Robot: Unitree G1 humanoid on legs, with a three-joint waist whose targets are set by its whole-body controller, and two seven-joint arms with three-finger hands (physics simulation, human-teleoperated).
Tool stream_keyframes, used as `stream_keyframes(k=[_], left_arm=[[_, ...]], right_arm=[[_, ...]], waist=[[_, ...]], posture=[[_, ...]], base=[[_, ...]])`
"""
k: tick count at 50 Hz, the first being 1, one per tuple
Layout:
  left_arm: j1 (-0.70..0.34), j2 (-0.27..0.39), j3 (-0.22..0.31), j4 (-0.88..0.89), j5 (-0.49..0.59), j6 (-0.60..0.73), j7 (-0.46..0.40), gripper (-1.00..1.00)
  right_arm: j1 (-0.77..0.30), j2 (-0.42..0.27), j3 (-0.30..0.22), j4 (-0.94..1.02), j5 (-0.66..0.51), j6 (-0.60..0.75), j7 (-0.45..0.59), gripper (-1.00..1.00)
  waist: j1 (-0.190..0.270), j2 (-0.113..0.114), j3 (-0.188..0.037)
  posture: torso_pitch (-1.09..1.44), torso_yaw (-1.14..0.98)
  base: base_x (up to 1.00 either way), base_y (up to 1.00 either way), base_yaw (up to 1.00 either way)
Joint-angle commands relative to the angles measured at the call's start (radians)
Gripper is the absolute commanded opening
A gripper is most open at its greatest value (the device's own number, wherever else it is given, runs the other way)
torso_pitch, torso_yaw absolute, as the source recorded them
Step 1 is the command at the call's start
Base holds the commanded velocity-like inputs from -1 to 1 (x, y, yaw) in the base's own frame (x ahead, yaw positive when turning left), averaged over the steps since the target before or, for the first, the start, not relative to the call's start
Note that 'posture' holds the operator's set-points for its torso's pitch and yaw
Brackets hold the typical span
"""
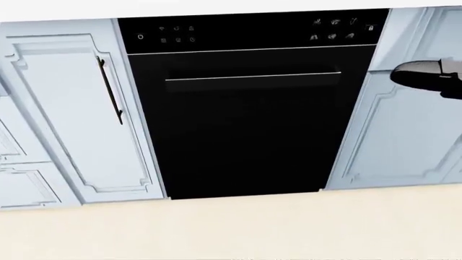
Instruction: Press the button to open the lid of the electric kettle.
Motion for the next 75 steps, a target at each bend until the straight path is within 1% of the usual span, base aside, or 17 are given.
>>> stream_keyframes(k=[1,27,28,29,30,31,32,47,48,56,62,66,69,71,72,74,75], left_arm=[[-0.015,0.018,0.011,-0.02,-0.004,-0.027,0.006,1.0],[-0.012,0.025,0.012,-0.016,-0.013,-0.027,0.008,1.0],[-0.011,0.022,0.01,-0.016,-0.012,-0.029,0.009,1.0],[-0.01,0.022,0.01,-0.015,-0.012,-0.029,0.009,1.0],[-0.011,0.022,0.011,-0.015,-0.013,-0.029,0.009,1.0],[-0.012,0.024,0.012,-0.015,-0.014,-0.027,0.009,1.0],[-0.012,0.024,0.01,-0.014,-0.013,-0.028,0.009,1.0],[-0.009,0.024,0.019,-0.011,-0.026,-0.026,0.014,1.0],[-0.008,0.024,0.019,-0.011,-0.027,-0.025,0.014,1.0],[-0.007,0.027,0.02,-0.01,-0.031,-0.026,0.017,1.0],[-0.005,0.027,0.021,-0.012,-0.031,-0.026,0.017,1.0],[-0.006,0.028,0.022,-0.013,-0.032,-0.024,0.017,1.0],[-0.004,0.028,0.02,-0.013,-0.031,-0.026,0.016,1.0],[-0.005,0.028,0.021,-0.013,-0.031,-0.026,0.016,1.0],[-0.006,0.029,0.022,-0.013,-0.031,-0.025,0.016,1.0],[-0.006,0.029,0.021,-0.013,-0.03,-0.025,0.016,1.0],[-0.007,0.029,0.02,-0.013,-0.031,-0.024,0.016,1.0]], right_arm=[[-0.023,-0.017,-0.006,-0.039,-0.018,-0.04,0.009,1.0],[-0.022,-0.016,-0.017,-0.045,-0.037,-0.03,0.044,1.0],[-0.024,-0.017,-0.017,-0.044,-0.037,-0.03,0.044,1.0],[-0.022,-0.018,-0.016,-0.046,-0.038,-0.029,0.045,1.0],[-0.022,-0.018,-0.016,-0.046,-0.039,-0.03,0.046,1.0],[-0.023,-0.018,-0.016,-0.045,-0.039,-0.029,0.046,1.0],[-0.022,-0.018,-0.016,-0.047,-0.04,-0.029,0.047,1.0],[-0.025,-0.017,-0.02,-0.055,-0.037,-0.014,0.051,1.0],[-0.024,-0.017,-0.019,-0.054,-0.037,-0.015,0.051,1.0],[-0.023,-0.018,-0.021,-0.054,-0.029,-0.014,0.049,1.0],[-0.023,-0.019,-0.019,-0.053,-0.03,-0.016,0.049,1.0],[-0.023,-0.02,-0.018,-0.054,-0.031,-0.017,0.051,1.0],[-0.024,-0.02,-0.018,-0.052,-0.03,-0.016,0.05,1.0],[-0.023,-0.019,-0.017,-0.053,-0.031,-0.016,0.052,1.0],[-0.022,-0.019,-0.017,-0.053,-0.032,-0.016,0.053,1.0],[-0.021,-0.019,-0.017,-0.055,-0.032,-0.015,0.056,1.0],[-0.021,-0.02,-0.018,-0.055,-0.033,-0.015,0.056,1.0]], waist=[[0.0,-0.001,-0.02],[-0.001,0.0,-0.017],[-0.002,0.004,-0.039],[-0.002,0.006,-0.036],[-0.001,0.002,-0.009],[-0.002,0.006,-0.034],[-0.002,0.008,-0.036],[-0.008,0.021,-0.027],[-0.006,0.014,-0.027],[-0.005,0.014,-0.025],[-0.001,-0.005,-0.022],[-0.005,-0.002,-0.029],[-0.012,-0.022,-0.023],[-0.013,-0.014,-0.023],[-0.014,0.0,-0.019],[-0.018,0.036,-0.009],[-0.019,0.065,-0.018]], posture=[[0.0,0.0],[0.0,0.0],[0.0,0.0],[0.0,0.0],[0.0,0.0],[0.0,0.0],[0.0,0.0],[0.0,0.0],[0.0,0.0],[0.0,0.0],[0.0,0.0],[0.0,0.0],[0.0,0.0],[0.0,0.0],[0.0,0.0],[0.0,0.0],[0.0,0.0]], base=[[0.0,0.0,0.0],[0.01,0.0,0.0],[0.05,0.0,0.0],[0.05,0.0,0.0],[0.05,0.0,0.0],[0.05,0.0,0.0],[0.05,0.0,0.0],[0.07,0.01,0.0],[0.09,0.11,0.0],[0.08,0.11,0.0],[0.08,0.11,0.0],[0.08,0.12,0.0],[0.08,0.19,0.0],[0.09,0.19,0.0],[0.09,0.2,0.0],[0.08,0.2,0.0],[0.08,0.21,0.0]])
